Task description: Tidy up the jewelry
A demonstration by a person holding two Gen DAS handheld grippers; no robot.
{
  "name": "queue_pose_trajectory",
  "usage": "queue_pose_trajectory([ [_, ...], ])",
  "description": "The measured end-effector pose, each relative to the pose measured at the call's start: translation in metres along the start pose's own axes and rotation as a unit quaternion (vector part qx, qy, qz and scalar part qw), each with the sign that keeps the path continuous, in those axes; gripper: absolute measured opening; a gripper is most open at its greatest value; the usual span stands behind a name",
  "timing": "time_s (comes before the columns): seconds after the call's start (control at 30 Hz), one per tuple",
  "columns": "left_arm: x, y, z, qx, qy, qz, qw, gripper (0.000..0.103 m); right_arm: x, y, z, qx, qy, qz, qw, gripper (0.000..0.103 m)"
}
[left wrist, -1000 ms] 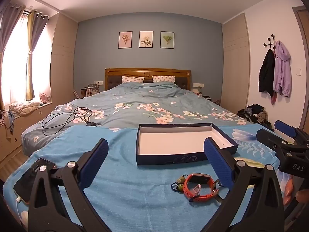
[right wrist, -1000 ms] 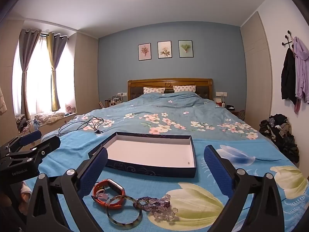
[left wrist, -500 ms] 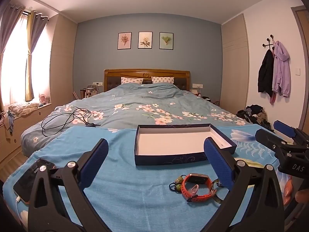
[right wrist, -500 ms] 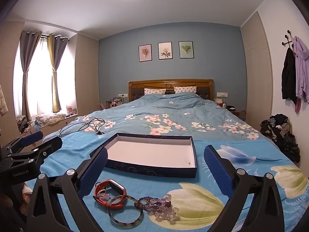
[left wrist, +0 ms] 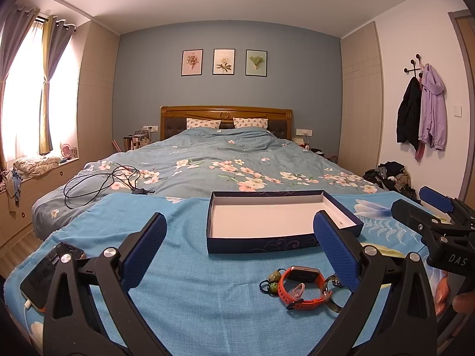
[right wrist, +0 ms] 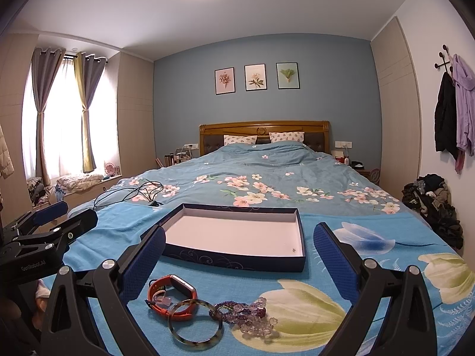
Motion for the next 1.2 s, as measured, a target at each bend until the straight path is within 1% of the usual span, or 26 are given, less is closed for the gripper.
queue_pose_trajectory([
  [0.57,-0.0037,0.005,0.0029,0.0,0.002,-0.001,1.0,0.097,-0.0039,0.0067,0.0022,-0.001,0.0,0.001,1.0,0.096],
  [1.2,-0.0046,0.0054,0.0017,0.0,0.003,-0.001,1.0,0.097,-0.0033,0.0059,0.0033,-0.001,-0.001,0.003,1.0,0.096],
])
Point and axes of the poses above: each gripper's, at about its wrist camera, not at the fingertips, and z roughly the way its jaws point, x to its right, y to its underside, the point moved 4 cm from there along z, roughly the way its jaws point, and after that the axes turned 1 degree about z, right-handed, at the moved point
